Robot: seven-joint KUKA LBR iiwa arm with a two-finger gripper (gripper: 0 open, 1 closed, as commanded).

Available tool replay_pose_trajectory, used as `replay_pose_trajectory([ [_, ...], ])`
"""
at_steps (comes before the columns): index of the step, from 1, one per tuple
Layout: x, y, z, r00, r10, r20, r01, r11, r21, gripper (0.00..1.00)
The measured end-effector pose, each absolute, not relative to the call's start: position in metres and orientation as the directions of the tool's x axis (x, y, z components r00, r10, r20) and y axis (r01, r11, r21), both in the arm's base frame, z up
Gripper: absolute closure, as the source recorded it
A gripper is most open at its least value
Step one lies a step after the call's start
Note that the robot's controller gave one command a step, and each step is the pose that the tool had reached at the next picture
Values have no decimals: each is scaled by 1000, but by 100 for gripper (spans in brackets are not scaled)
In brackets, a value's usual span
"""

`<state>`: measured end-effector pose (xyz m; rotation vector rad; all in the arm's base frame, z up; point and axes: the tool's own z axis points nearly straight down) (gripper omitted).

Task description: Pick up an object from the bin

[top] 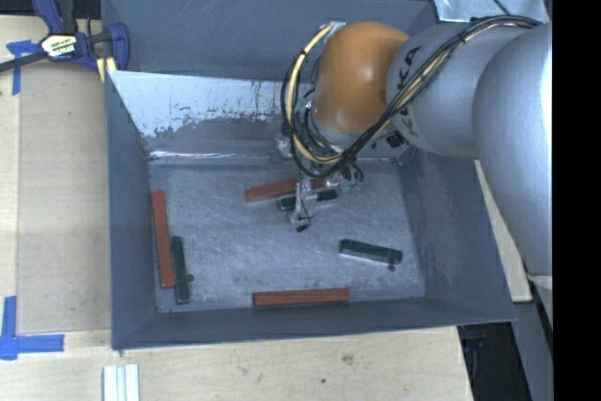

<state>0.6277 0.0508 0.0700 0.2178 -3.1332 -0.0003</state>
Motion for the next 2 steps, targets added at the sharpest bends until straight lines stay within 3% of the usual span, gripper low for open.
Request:
replay_pose_trajectory([
  [1, 629, 51, 71, -991, -137, -4, -137, 991, 1, 100],
  [2, 624, 55, 213, -991, -136, -12, -136, 991, -1, 100],
])
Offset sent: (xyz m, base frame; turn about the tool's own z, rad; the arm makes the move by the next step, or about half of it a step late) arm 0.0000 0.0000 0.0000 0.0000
